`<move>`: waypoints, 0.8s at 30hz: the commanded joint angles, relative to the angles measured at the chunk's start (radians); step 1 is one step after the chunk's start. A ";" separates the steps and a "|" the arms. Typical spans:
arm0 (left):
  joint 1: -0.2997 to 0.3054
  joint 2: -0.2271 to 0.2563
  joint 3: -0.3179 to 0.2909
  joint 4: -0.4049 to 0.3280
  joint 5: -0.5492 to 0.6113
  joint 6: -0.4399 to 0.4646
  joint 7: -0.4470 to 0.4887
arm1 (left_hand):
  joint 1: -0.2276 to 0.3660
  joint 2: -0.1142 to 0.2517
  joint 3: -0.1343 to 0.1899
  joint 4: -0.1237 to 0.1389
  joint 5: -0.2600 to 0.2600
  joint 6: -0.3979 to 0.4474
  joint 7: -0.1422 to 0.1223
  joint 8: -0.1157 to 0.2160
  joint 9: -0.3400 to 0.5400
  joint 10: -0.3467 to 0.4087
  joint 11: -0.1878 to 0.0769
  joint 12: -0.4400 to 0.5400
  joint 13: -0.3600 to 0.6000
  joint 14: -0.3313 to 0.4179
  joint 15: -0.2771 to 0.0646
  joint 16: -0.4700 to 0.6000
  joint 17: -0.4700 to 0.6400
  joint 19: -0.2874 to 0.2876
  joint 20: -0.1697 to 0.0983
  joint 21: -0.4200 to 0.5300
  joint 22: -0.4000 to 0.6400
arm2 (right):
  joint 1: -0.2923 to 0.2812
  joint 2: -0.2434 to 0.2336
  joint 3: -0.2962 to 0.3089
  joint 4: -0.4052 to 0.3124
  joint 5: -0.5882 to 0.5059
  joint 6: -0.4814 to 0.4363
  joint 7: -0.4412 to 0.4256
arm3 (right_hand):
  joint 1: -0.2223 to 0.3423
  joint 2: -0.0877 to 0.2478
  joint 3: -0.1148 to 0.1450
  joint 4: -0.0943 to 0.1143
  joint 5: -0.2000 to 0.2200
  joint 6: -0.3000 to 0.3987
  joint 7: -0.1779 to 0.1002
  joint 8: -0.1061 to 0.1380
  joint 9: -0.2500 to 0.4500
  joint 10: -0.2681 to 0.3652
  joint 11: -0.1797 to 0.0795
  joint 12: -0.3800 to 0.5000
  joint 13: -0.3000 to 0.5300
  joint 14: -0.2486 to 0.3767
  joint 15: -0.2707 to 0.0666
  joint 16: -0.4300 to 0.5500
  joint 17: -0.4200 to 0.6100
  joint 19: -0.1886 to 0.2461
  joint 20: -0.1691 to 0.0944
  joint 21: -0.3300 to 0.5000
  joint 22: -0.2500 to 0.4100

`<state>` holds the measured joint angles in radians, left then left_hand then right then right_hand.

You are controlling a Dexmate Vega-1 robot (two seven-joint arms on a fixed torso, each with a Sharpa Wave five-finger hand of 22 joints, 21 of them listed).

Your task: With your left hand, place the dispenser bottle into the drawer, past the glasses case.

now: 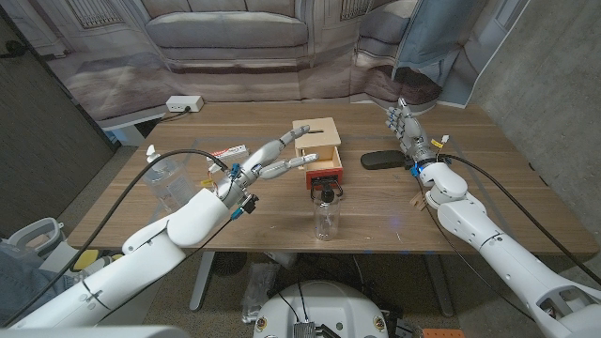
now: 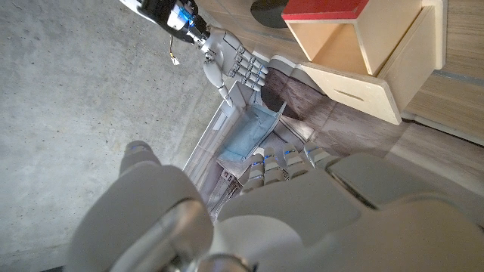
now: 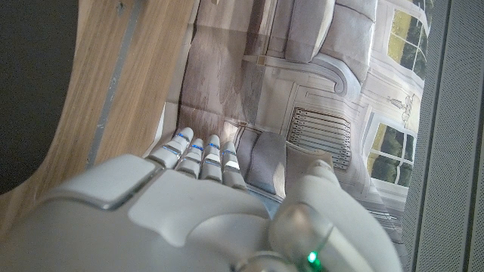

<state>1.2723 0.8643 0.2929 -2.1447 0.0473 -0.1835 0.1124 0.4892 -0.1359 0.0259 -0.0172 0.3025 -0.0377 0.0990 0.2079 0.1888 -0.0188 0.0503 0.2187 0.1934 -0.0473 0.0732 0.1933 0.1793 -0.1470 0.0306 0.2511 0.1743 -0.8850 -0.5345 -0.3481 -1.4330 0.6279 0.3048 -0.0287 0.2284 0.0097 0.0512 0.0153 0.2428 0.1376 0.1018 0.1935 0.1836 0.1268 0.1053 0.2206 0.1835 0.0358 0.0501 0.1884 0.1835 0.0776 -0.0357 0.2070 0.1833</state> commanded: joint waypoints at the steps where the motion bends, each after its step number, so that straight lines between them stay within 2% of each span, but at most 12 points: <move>1: -0.053 0.011 0.047 -0.022 0.022 0.059 -0.048 | 0.010 -0.018 -0.007 -0.013 0.011 -0.007 0.028 -0.004 0.003 0.000 0.036 -0.002 0.003 0.005 0.026 0.005 0.004 0.007 0.004 -0.006 0.002 | -0.003 0.003 0.003 -0.001 0.005 0.007 0.002 | 0.000 0.004 -0.003 0.001 -0.006 0.007 -0.004 0.003 0.004 0.009 0.003 0.000 0.006 0.010 0.002 0.004 0.003 0.012 0.002 0.000 0.003; 3: -0.055 0.015 0.053 -0.032 0.028 0.074 -0.051 | 0.013 -0.021 -0.011 -0.016 0.013 -0.006 0.044 -0.003 0.003 0.000 0.039 -0.002 0.004 0.007 0.030 0.005 0.004 0.011 0.007 -0.007 0.002 | -0.003 0.005 0.003 -0.001 0.005 0.008 0.001 | 0.000 0.004 -0.003 0.001 -0.006 0.008 -0.004 0.003 0.004 0.008 0.003 0.000 0.006 0.010 0.003 0.004 0.003 0.012 0.002 0.000 0.003; 6: -0.051 0.023 0.056 -0.042 0.029 0.082 -0.051 | 0.016 -0.023 -0.015 -0.018 0.014 -0.007 0.050 -0.004 0.003 0.000 0.047 -0.003 0.004 0.007 0.036 0.004 0.005 0.015 0.013 -0.008 0.002 | -0.002 0.005 0.003 0.000 0.006 0.008 0.003 | 0.000 0.004 -0.003 0.001 -0.006 0.008 -0.005 0.003 0.004 0.007 0.002 -0.001 0.006 0.010 0.003 0.004 0.003 0.012 0.002 0.000 0.003; 16: -0.028 0.033 0.064 -0.059 0.037 0.085 -0.031 | 0.020 -0.025 -0.021 -0.022 0.016 -0.011 0.053 -0.005 0.004 -0.001 0.052 -0.004 0.004 0.005 0.041 0.003 0.005 0.019 0.020 -0.011 0.003 | 0.000 0.009 0.001 0.003 0.006 0.010 0.004 | -0.001 0.005 -0.004 0.000 -0.007 0.008 -0.005 0.003 0.004 0.007 0.001 -0.001 0.006 0.010 0.002 0.004 0.003 0.011 0.001 -0.001 0.003; 24: 0.007 0.028 0.066 -0.085 0.098 0.099 0.025 | 0.023 -0.026 -0.026 -0.025 0.018 -0.012 0.051 -0.006 0.004 -0.006 0.046 -0.006 0.004 0.001 0.043 0.001 0.005 0.011 0.025 -0.017 0.003 | 0.001 0.014 -0.001 0.015 0.009 0.013 0.009 | -0.001 0.005 -0.004 0.000 -0.007 0.008 -0.005 0.003 0.004 0.007 0.001 -0.001 0.006 0.010 0.003 0.004 0.003 0.010 0.002 -0.002 0.003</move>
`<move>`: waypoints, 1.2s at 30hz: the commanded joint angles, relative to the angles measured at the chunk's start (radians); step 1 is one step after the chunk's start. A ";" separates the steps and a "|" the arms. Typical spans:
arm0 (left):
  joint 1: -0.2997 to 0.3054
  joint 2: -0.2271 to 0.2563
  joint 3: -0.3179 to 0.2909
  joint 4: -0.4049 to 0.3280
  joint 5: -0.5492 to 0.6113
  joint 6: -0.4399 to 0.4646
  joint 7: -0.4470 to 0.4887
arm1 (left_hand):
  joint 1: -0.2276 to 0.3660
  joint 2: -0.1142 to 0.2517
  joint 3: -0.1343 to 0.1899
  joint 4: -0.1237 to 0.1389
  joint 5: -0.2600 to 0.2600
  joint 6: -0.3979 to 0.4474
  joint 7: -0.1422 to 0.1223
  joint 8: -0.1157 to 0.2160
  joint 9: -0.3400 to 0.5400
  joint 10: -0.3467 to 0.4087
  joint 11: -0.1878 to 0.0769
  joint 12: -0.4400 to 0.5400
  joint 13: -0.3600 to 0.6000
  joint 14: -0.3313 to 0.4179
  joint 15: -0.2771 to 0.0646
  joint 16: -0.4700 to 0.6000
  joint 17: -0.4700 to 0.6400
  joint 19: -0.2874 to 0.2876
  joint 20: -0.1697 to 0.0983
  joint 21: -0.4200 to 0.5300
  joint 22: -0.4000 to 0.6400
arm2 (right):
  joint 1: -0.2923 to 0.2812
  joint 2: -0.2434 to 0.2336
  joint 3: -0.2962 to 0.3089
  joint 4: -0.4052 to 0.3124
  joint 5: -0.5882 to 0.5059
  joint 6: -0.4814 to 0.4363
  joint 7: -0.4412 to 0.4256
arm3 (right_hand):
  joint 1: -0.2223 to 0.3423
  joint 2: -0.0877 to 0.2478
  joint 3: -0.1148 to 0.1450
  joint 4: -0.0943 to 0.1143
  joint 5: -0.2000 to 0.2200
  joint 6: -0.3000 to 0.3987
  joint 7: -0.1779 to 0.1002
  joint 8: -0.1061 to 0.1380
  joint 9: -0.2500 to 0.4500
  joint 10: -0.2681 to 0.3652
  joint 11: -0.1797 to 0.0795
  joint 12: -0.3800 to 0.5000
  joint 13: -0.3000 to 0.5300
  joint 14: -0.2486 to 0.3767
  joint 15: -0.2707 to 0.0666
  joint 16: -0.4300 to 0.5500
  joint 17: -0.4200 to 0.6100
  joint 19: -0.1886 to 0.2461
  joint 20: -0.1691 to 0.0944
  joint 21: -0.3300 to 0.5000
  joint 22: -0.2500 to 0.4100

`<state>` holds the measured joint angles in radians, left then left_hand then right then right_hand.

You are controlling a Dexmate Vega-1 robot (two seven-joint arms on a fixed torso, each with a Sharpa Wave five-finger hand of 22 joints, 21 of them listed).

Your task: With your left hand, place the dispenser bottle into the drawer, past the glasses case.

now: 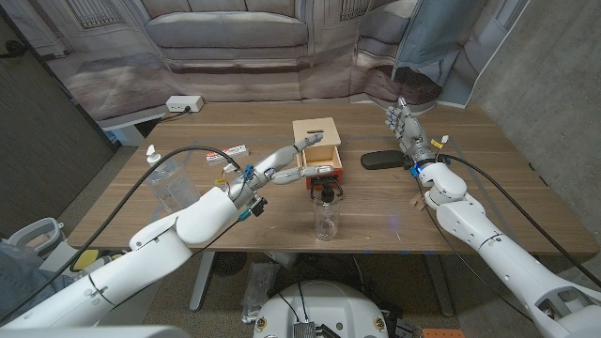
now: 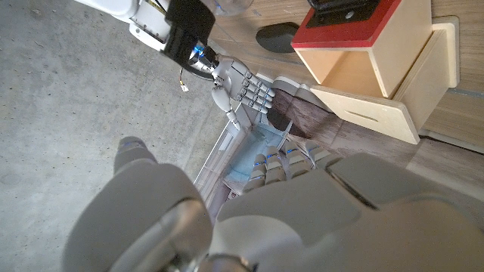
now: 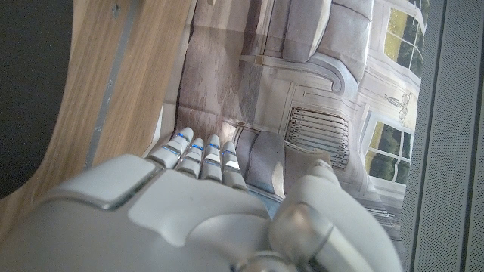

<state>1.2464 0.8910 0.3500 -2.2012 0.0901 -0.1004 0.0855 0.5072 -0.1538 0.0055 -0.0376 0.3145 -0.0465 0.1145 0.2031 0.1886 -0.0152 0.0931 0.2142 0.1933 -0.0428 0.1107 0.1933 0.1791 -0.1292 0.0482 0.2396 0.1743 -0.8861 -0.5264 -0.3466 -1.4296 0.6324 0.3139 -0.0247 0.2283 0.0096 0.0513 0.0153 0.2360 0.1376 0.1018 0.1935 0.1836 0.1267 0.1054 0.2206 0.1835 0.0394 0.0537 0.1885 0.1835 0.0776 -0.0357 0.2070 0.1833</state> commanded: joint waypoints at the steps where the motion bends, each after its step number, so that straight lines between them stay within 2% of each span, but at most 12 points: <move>1: 0.040 0.000 0.009 -0.035 0.067 0.021 0.061 | 0.005 -0.008 -0.006 -0.004 0.007 -0.004 0.036 -0.001 0.004 -0.010 0.003 -0.002 0.004 -0.003 0.005 0.001 0.005 -0.007 0.008 -0.006 0.003 | 0.002 0.006 -0.002 0.012 0.006 0.004 0.005 | -0.001 0.005 -0.004 0.000 0.000 0.009 -0.005 0.003 0.004 0.008 0.001 -0.001 0.006 0.007 -0.001 0.004 0.003 0.010 0.002 -0.002 0.003; 9: 0.085 -0.004 0.010 -0.071 0.138 0.049 0.111 | 0.007 -0.008 -0.011 -0.006 0.008 -0.003 0.034 0.000 0.004 -0.009 0.003 -0.002 0.004 -0.002 0.004 0.001 0.006 -0.006 0.009 -0.008 0.003 | 0.002 0.007 -0.003 0.018 0.006 0.008 0.010 | -0.001 0.006 -0.005 -0.001 0.000 0.008 -0.005 0.003 0.004 0.008 0.004 -0.001 0.006 0.007 -0.001 0.003 0.004 0.010 0.003 -0.002 0.003; 18: 0.100 -0.017 0.022 -0.063 0.159 0.035 0.126 | 0.009 -0.007 -0.015 -0.008 0.010 -0.001 0.031 0.000 0.004 -0.005 -0.001 0.000 0.004 -0.001 0.001 0.001 0.006 -0.005 0.010 -0.011 0.004 | 0.005 0.005 -0.006 0.023 0.003 0.009 0.017 | -0.001 0.006 -0.006 -0.001 -0.001 0.008 -0.005 0.003 0.004 0.008 0.002 -0.001 0.006 0.007 -0.001 0.003 0.004 0.010 0.002 -0.002 0.003; 26: 0.130 -0.043 0.047 -0.083 0.249 0.084 0.176 | 0.012 -0.005 -0.019 -0.009 0.012 -0.005 0.023 -0.001 0.005 -0.007 -0.005 -0.001 0.005 -0.002 -0.002 0.000 0.006 -0.005 0.012 -0.013 0.004 | -0.001 0.001 0.006 0.026 0.014 0.015 0.019 | -0.001 0.006 -0.007 -0.001 -0.001 0.007 -0.007 0.002 0.004 0.008 0.002 -0.001 0.006 0.008 -0.002 0.003 0.004 0.010 0.003 -0.002 0.003; 36: 0.165 -0.068 0.060 -0.069 0.276 0.084 0.227 | 0.015 -0.003 -0.023 -0.011 0.015 -0.009 0.020 -0.002 0.005 -0.011 -0.008 -0.003 0.005 -0.006 -0.002 -0.001 0.006 -0.006 0.011 -0.016 0.004 | -0.002 -0.003 0.004 0.027 0.015 0.008 0.022 | -0.001 0.007 -0.008 -0.002 -0.001 0.008 -0.007 0.003 0.004 0.007 0.001 -0.002 0.006 0.007 -0.001 0.003 0.004 0.011 0.002 -0.002 0.003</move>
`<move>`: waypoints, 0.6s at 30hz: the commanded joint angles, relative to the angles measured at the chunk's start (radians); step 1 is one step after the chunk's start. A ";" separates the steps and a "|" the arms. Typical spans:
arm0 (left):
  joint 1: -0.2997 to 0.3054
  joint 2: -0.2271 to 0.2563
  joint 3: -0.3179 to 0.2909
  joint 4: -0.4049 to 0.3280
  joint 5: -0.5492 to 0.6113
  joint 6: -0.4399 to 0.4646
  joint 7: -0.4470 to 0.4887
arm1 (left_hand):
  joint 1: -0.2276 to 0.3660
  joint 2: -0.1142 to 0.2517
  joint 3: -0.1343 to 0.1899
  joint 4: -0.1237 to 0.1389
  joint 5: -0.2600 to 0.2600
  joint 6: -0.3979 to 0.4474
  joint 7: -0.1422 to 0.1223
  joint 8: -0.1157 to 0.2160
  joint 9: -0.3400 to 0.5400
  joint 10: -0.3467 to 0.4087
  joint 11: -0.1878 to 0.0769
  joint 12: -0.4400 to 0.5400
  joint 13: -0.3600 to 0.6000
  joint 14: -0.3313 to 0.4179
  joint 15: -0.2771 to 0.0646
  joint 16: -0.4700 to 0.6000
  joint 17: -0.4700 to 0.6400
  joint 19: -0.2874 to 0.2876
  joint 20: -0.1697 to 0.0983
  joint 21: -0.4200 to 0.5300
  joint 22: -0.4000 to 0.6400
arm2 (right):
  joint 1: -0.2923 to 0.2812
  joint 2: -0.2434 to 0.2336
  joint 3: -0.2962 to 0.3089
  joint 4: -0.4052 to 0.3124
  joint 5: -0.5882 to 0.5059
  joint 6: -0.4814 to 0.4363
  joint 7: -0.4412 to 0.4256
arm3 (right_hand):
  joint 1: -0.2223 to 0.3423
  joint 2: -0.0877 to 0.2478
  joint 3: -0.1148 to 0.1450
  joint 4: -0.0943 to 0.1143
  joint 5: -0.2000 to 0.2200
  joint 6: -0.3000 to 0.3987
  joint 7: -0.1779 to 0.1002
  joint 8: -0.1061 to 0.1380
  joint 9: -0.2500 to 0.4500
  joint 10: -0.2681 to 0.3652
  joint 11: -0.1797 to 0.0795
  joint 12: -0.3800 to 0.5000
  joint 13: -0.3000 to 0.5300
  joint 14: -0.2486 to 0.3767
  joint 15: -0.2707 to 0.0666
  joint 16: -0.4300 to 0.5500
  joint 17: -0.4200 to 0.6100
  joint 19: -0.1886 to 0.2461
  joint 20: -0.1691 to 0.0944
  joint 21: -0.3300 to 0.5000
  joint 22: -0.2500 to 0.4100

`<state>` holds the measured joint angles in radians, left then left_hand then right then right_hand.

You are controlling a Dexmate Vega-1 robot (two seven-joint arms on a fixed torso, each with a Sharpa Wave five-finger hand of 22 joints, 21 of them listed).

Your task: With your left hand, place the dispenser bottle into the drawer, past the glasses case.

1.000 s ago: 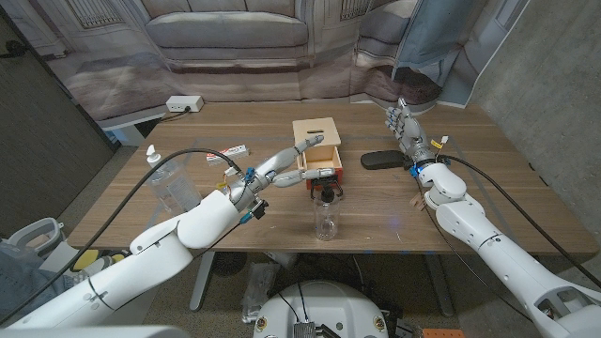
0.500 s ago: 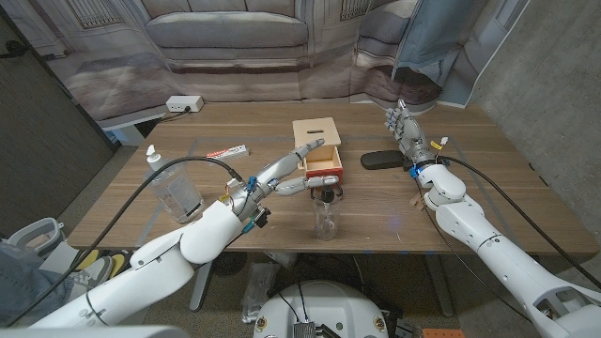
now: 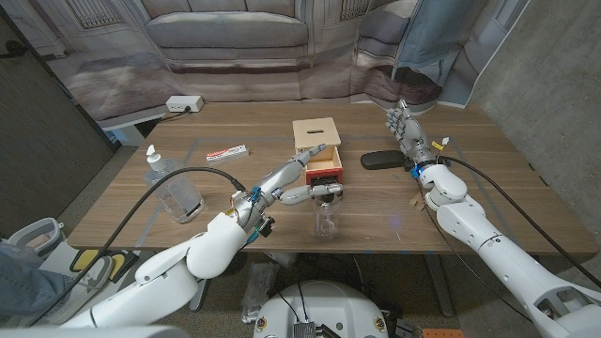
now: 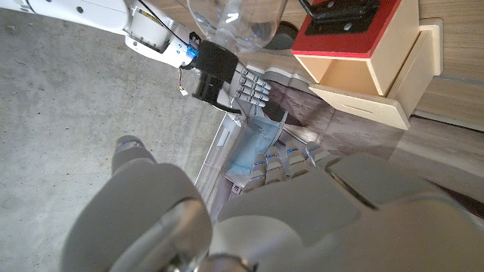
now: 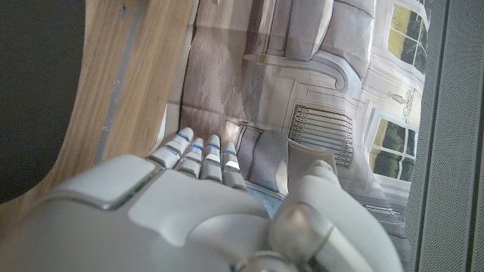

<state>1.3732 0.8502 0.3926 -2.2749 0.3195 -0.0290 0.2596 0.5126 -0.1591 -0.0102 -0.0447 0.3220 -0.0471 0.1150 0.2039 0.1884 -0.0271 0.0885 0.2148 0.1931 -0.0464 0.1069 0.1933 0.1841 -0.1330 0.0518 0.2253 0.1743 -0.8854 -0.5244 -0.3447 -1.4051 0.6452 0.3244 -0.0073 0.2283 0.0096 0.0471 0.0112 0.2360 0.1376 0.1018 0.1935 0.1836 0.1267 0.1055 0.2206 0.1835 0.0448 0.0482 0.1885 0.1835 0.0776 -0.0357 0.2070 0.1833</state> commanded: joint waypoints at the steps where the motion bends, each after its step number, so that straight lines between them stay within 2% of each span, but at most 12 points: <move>1: 0.039 -0.028 0.018 0.007 0.044 0.010 0.054 | 0.010 0.002 -0.007 -0.004 0.007 -0.009 0.019 -0.003 0.005 0.000 -0.003 -0.003 0.005 -0.003 0.001 -0.001 0.001 -0.002 0.007 -0.002 0.005 | -0.003 -0.004 0.002 0.002 0.002 -0.002 0.004 | -0.001 0.007 -0.004 0.002 -0.001 0.008 -0.007 0.003 0.004 0.008 0.001 -0.002 0.006 0.002 0.004 0.003 0.004 0.011 0.003 -0.002 0.003; 18: 0.019 -0.060 0.043 0.062 0.024 -0.016 0.063 | 0.016 0.006 -0.014 -0.007 0.012 -0.004 0.015 -0.001 0.005 0.001 -0.005 -0.003 0.005 -0.006 -0.003 -0.002 0.001 0.001 0.005 -0.006 0.005 | -0.012 -0.010 0.005 -0.007 0.005 -0.013 -0.003 | -0.002 0.007 -0.006 0.002 -0.001 0.008 -0.006 0.003 0.004 0.009 0.003 -0.002 0.006 0.006 0.004 0.004 0.004 0.010 0.004 -0.002 0.003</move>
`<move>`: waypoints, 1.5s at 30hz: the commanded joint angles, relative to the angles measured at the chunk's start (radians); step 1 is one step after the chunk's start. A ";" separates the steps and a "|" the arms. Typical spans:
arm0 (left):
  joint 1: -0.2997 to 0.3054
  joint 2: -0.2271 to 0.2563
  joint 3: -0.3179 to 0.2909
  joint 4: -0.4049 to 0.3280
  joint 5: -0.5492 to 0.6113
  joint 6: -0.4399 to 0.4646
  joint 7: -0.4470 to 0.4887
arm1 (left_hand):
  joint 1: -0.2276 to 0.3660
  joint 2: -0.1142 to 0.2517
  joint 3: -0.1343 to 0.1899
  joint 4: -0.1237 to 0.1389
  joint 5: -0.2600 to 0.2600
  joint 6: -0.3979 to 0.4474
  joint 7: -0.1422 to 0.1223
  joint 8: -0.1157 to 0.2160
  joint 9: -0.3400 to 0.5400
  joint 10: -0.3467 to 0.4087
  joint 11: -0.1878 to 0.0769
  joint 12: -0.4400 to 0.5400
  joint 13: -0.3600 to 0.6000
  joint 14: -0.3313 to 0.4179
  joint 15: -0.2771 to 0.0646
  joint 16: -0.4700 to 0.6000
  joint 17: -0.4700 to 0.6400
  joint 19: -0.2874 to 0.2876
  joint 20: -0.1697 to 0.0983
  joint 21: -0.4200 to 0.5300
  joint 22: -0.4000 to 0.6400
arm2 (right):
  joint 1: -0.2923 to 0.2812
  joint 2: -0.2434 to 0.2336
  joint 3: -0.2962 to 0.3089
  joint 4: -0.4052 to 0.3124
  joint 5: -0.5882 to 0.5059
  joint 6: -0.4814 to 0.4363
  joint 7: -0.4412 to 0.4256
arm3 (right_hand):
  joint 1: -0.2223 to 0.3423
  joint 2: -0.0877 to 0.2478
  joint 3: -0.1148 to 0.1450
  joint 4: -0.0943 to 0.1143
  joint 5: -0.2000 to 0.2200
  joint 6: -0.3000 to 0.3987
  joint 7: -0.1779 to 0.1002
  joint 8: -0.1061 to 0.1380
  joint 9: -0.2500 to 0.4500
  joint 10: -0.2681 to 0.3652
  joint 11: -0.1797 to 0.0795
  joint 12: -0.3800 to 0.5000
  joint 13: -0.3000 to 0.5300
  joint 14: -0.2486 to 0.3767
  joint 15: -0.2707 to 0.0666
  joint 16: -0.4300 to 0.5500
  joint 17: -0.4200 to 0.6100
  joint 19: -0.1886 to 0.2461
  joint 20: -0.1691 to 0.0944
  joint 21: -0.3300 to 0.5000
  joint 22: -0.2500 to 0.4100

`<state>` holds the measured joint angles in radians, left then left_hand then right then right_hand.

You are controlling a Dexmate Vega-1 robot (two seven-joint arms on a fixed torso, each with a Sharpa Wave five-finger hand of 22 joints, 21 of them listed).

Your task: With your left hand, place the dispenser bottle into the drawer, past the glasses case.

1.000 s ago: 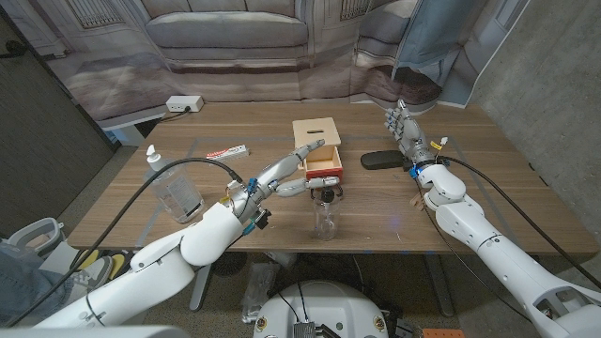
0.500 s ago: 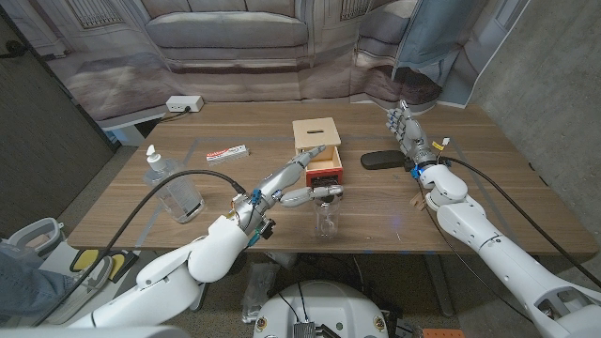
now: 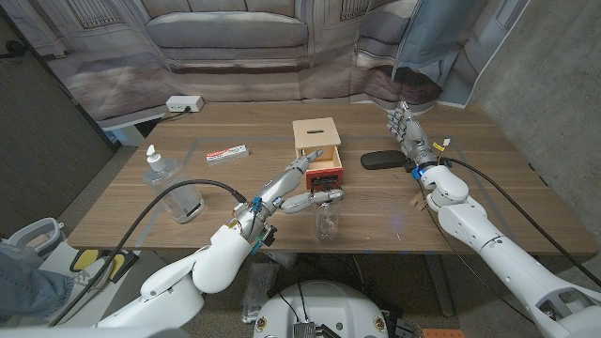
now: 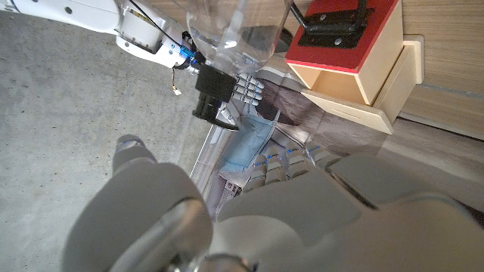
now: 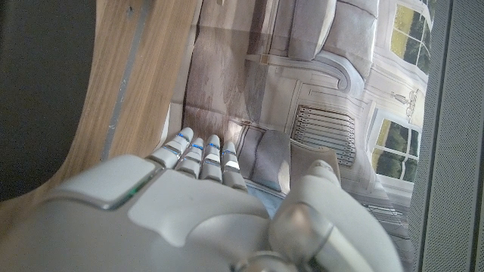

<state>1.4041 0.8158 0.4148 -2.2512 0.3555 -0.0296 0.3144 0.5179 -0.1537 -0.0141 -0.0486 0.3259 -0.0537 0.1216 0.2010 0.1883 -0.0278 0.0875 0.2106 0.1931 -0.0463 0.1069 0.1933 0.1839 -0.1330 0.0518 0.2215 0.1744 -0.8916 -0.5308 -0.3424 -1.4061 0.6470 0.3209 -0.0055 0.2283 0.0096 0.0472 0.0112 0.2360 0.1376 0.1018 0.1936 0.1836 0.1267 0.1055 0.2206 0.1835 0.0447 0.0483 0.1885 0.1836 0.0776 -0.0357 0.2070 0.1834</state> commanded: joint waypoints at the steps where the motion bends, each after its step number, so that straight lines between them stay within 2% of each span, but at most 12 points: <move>1: -0.016 -0.027 0.023 0.041 -0.013 -0.015 0.006 | 0.011 0.001 -0.011 -0.003 0.008 0.004 0.007 0.003 0.006 0.003 -0.003 0.001 0.005 -0.006 -0.004 -0.002 0.001 0.001 0.005 -0.002 0.005 | -0.006 -0.005 0.003 -0.005 0.002 -0.008 -0.004 | -0.002 0.007 -0.006 0.001 -0.001 0.009 -0.006 0.003 0.004 0.009 0.005 -0.002 0.006 0.006 0.005 0.004 0.004 0.010 0.003 -0.002 0.003; 17: -0.042 -0.047 0.067 0.076 -0.039 -0.032 -0.009 | 0.018 0.005 -0.017 -0.006 0.013 0.017 0.006 0.007 0.006 0.010 -0.008 0.004 0.005 -0.004 -0.007 -0.001 0.001 0.003 0.006 -0.005 0.006 | -0.003 -0.006 0.004 0.002 0.008 -0.008 0.005 | -0.002 0.008 -0.008 0.001 -0.002 0.008 -0.006 0.003 0.004 0.009 0.002 -0.002 0.006 0.005 0.004 0.003 0.004 0.011 0.002 -0.002 0.004; 31: -0.017 -0.064 0.081 0.064 -0.003 0.015 0.041 | 0.024 0.010 -0.020 -0.008 0.016 0.017 0.008 0.007 0.006 0.013 -0.009 0.005 0.005 -0.004 -0.008 -0.001 0.001 0.003 0.005 -0.007 0.006 | 0.009 -0.002 -0.010 0.018 0.004 -0.014 0.021 | -0.003 0.009 -0.009 0.000 -0.002 0.008 -0.006 0.002 0.004 0.010 0.002 -0.002 0.006 0.006 0.005 0.003 0.004 0.011 0.003 -0.003 0.004; 45: -0.054 -0.081 0.109 0.103 -0.047 0.010 0.017 | 0.033 0.016 -0.022 -0.011 0.020 0.021 0.008 0.008 0.006 0.015 -0.014 0.005 0.005 -0.004 -0.009 -0.001 0.001 0.005 0.008 -0.009 0.006 | 0.010 0.002 -0.011 0.038 0.011 -0.016 0.029 | -0.003 0.010 -0.010 0.000 -0.002 0.007 -0.007 0.002 0.004 0.009 0.002 -0.003 0.006 0.007 0.004 0.003 0.004 0.011 0.004 -0.003 0.004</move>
<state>1.3727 0.7473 0.5049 -2.1729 0.3347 -0.0205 0.3446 0.5392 -0.1402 -0.0304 -0.0570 0.3407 -0.0389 0.1179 0.2010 0.1933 -0.0162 0.0759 0.2110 0.1930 -0.0511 0.1020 0.1933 0.1836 -0.1276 0.0571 0.2175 0.1794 -0.8826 -0.5313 -0.3522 -1.3833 0.6527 0.3055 0.0158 0.2202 0.0176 0.0387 0.0113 0.2360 0.1376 0.1018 0.1935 0.1836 0.1267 0.1055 0.2206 0.1835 0.0446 0.0483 0.1885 0.1835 0.0831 -0.0302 0.2070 0.1833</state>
